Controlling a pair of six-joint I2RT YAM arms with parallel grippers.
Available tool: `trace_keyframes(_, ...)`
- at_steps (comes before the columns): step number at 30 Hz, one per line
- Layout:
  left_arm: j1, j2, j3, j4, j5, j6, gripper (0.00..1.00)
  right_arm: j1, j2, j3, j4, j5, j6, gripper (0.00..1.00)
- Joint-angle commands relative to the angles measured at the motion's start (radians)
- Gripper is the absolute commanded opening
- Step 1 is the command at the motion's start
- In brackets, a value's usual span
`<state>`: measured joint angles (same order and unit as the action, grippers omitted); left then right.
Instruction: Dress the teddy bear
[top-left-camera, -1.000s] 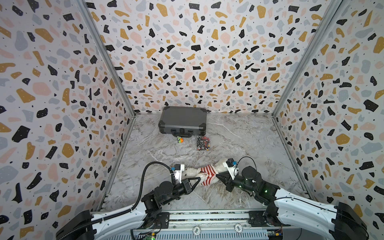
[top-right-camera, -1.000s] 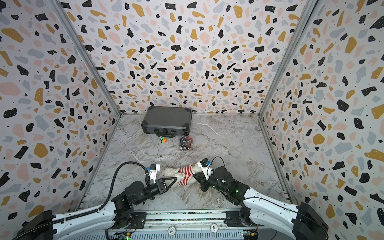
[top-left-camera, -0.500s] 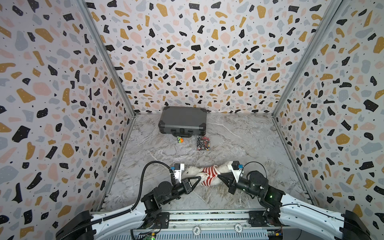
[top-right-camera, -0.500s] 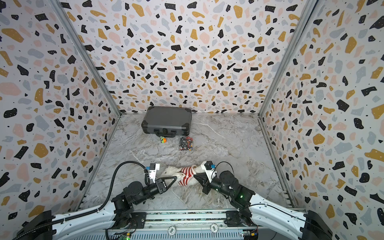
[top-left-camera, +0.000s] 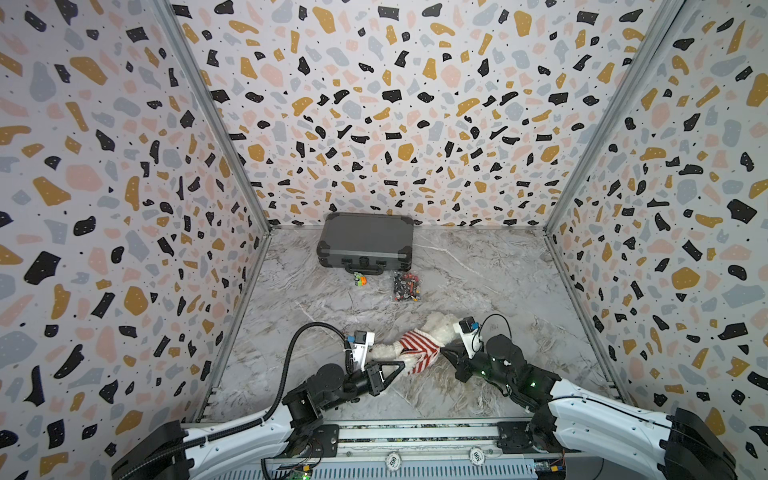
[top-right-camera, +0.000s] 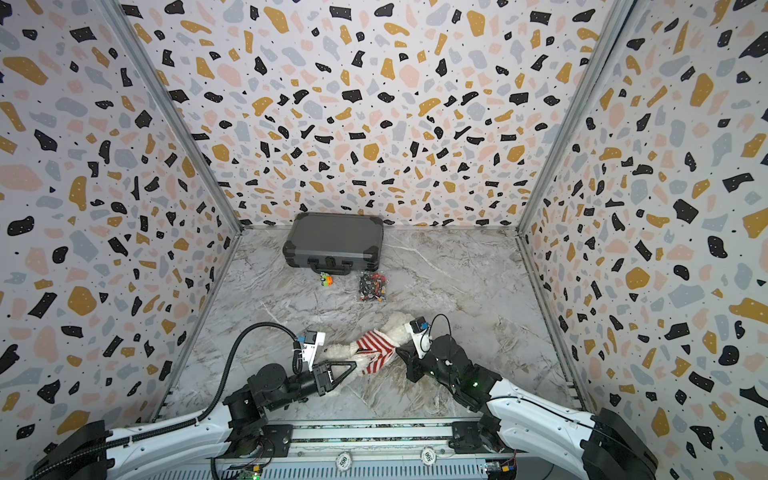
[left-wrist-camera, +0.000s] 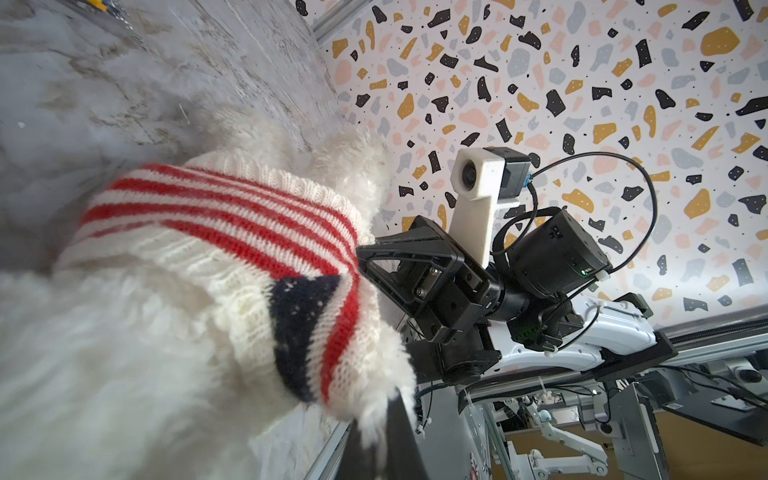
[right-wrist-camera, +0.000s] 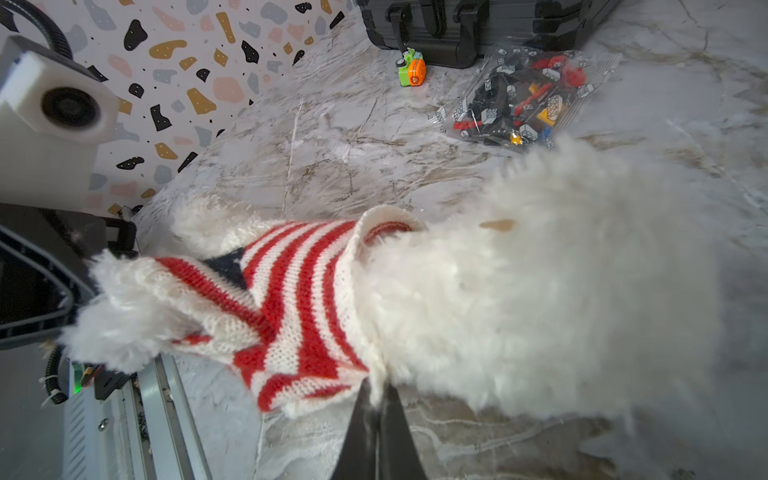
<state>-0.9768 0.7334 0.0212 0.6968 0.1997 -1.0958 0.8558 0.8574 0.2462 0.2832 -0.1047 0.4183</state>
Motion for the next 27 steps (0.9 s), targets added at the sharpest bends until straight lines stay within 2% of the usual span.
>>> trace_keyframes(1,0.004,-0.019,0.029,0.045,0.041,0.075,0.00,-0.037,-0.021,-0.021,-0.025,0.099,-0.017,0.03)
trace_keyframes(4,0.004,0.016,0.077,-0.105,0.024,0.136,0.00,-0.024,-0.079,-0.064,0.089,-0.010,-0.050,0.06)
trace_keyframes(7,0.004,0.072,0.092,-0.139,0.015,0.163,0.00,0.014,-0.092,-0.051,0.076,-0.027,-0.080,0.13)
trace_keyframes(10,0.004,0.127,0.103,-0.181,-0.009,0.186,0.00,0.047,-0.129,-0.032,0.027,-0.008,-0.103,0.23)
trace_keyframes(13,0.004,0.166,0.112,-0.201,-0.016,0.204,0.00,0.080,-0.197,0.012,-0.063,0.064,-0.125,0.35)
trace_keyframes(17,0.001,0.186,0.133,-0.300,-0.034,0.274,0.00,0.090,-0.227,0.090,-0.133,0.141,-0.166,0.44)
trace_keyframes(20,0.000,0.197,0.143,-0.387,-0.066,0.297,0.00,0.090,-0.156,0.158,-0.143,0.156,-0.207,0.46)
trace_keyframes(24,0.001,0.196,0.145,-0.439,-0.123,0.284,0.00,0.083,0.040,0.261,-0.123,0.153,-0.255,0.46)
trace_keyframes(27,0.002,0.181,0.139,-0.485,-0.165,0.273,0.00,0.040,0.203,0.310,-0.111,0.141,-0.251,0.45)
